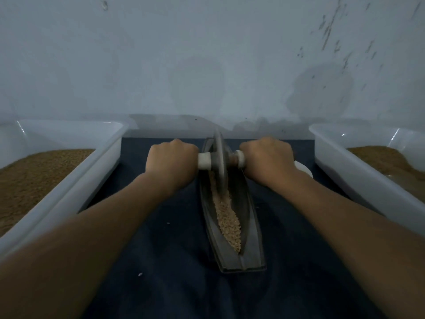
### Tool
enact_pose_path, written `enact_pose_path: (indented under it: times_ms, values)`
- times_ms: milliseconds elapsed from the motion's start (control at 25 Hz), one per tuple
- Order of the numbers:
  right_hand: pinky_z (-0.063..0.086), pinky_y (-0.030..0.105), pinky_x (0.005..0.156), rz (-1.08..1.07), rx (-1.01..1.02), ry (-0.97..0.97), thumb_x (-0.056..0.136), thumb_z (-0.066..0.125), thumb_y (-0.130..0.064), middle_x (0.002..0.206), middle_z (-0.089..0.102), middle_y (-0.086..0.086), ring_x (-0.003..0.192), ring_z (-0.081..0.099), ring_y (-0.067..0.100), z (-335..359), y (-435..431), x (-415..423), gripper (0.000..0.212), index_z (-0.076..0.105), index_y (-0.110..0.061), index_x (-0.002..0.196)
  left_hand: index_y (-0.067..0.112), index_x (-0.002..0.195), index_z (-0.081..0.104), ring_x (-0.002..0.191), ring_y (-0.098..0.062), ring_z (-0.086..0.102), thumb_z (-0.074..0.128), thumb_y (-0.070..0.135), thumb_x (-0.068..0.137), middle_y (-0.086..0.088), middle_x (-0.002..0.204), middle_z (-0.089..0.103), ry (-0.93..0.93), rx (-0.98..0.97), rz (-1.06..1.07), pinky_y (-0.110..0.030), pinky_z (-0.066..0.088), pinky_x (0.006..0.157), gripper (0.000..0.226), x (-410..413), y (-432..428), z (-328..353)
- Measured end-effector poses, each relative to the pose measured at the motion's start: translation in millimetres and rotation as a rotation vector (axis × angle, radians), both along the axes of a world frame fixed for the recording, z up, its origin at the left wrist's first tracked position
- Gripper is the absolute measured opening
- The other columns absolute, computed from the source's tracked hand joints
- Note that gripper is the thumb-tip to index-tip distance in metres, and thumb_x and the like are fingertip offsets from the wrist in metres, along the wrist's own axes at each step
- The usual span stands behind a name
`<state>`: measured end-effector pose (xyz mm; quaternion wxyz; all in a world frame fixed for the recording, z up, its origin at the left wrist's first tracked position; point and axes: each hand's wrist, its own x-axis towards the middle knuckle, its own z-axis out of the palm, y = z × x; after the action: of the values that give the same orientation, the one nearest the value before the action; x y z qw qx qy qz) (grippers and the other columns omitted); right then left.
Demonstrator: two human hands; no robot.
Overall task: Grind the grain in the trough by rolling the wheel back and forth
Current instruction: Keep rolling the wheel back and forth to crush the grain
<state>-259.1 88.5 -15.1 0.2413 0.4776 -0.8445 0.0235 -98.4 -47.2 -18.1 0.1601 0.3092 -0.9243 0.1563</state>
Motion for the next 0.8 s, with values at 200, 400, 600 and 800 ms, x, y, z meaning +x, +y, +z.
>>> enact_pose_path:
  times_ms: [200,400,600,800]
  values:
    - [0.006,0.018,0.047,0.168,-0.108,0.254,0.062,0.060,-0.039,0.054,0.029,-0.012,0.047,0.015,0.001,-19.2,73.4,28.8,0.045,0.015,-0.033,0.065,0.027,0.068,0.029,0.045,-0.009,0.002,0.081,0.029,0.052,0.009,0.054,0.017,0.143,-0.240,-0.243,-0.018,0.006,0.048,0.054,59.8,36.1,-16.5]
    - [0.020,0.023,0.047,0.066,-0.045,0.115,0.074,0.069,-0.035,0.061,0.040,-0.011,0.050,0.040,0.014,-22.1,39.6,10.2,0.038,0.032,-0.033,0.067,0.028,0.076,0.044,0.046,-0.014,0.026,0.068,0.031,0.077,0.006,0.060,0.028,0.017,-0.139,-0.080,-0.027,0.023,0.046,0.024,23.0,16.0,-18.8]
    - [0.038,0.034,0.062,-0.007,-0.013,-0.018,0.085,0.065,-0.033,0.087,0.063,0.000,0.083,0.063,0.028,-0.8,0.8,-0.1,0.024,0.043,-0.032,0.076,0.027,0.099,0.063,0.066,-0.021,0.047,0.058,0.027,0.087,0.003,0.075,0.044,-0.029,0.031,-0.012,-0.035,0.039,0.060,0.014,-1.1,2.2,4.4]
    - [0.008,0.018,0.046,0.151,-0.075,0.184,0.065,0.057,-0.043,0.056,0.036,-0.011,0.047,0.030,0.005,-23.5,75.4,26.1,0.037,0.020,-0.035,0.063,0.026,0.068,0.033,0.042,-0.013,0.012,0.081,0.031,0.052,0.008,0.055,0.017,0.103,-0.238,-0.272,-0.019,0.007,0.047,0.051,59.8,37.7,-14.8]
